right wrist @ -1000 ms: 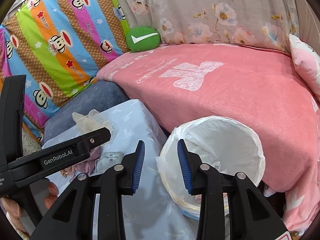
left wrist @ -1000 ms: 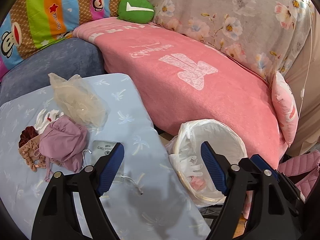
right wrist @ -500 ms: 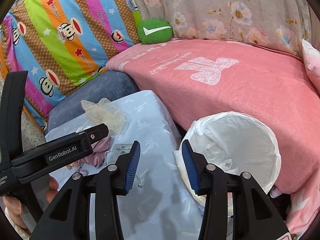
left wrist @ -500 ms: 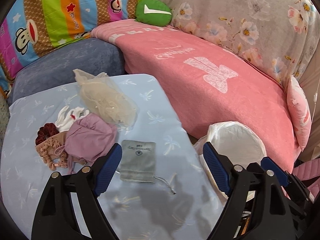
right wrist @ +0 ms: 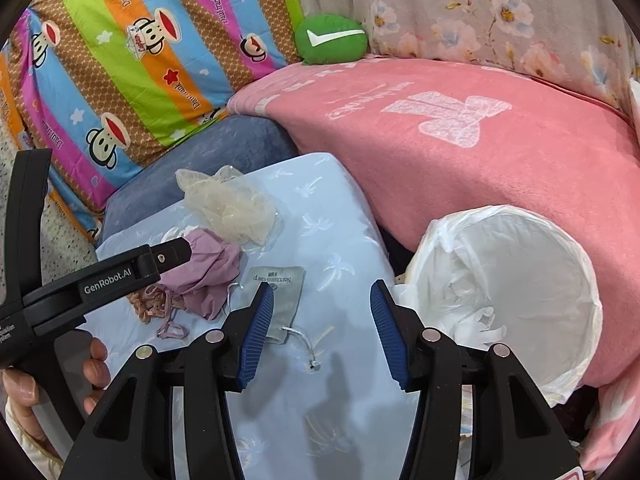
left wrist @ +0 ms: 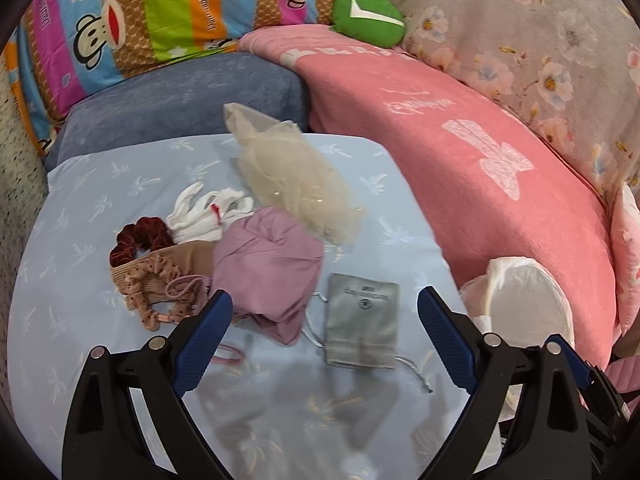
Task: Collect trash
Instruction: 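Move both open tools back over the remaining clutter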
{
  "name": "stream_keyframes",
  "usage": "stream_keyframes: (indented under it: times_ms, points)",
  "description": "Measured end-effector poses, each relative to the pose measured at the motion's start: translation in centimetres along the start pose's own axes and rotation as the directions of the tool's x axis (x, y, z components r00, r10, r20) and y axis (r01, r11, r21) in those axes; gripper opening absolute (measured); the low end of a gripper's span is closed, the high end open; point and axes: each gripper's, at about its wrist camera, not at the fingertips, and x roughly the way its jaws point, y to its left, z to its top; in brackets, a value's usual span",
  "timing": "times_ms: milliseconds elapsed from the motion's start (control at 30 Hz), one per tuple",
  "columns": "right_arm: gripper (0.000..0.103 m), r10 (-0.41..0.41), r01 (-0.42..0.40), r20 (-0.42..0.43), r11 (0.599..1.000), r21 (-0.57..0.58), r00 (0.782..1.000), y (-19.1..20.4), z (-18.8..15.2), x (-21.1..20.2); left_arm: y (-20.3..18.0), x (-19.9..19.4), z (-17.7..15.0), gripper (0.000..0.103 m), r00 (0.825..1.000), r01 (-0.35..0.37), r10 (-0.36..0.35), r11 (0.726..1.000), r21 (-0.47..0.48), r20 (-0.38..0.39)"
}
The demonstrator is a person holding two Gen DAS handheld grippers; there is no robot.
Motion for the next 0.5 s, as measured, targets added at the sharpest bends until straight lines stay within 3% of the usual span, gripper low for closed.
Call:
stream_keyframes:
  times_ms: [400, 500]
  points:
    - [0.051, 0.016, -0.019, -0.106, 1.000, -0.023, 0.994, 2.0, -0.7, 6.2, 3.0, 2.5, 0.8, 0.088, 0.999, -0.020, 0.018, 0.999, -0.037, -0.042]
    - [0.051, 0.018, -0.022, -0.131, 0.999, -0.025, 0.991, 2.5, -0.8, 7.7, 3.4, 3.2, 1.1, 0.081, 0.999, -0.017, 0.016, 0.999, -0.035, -0.052]
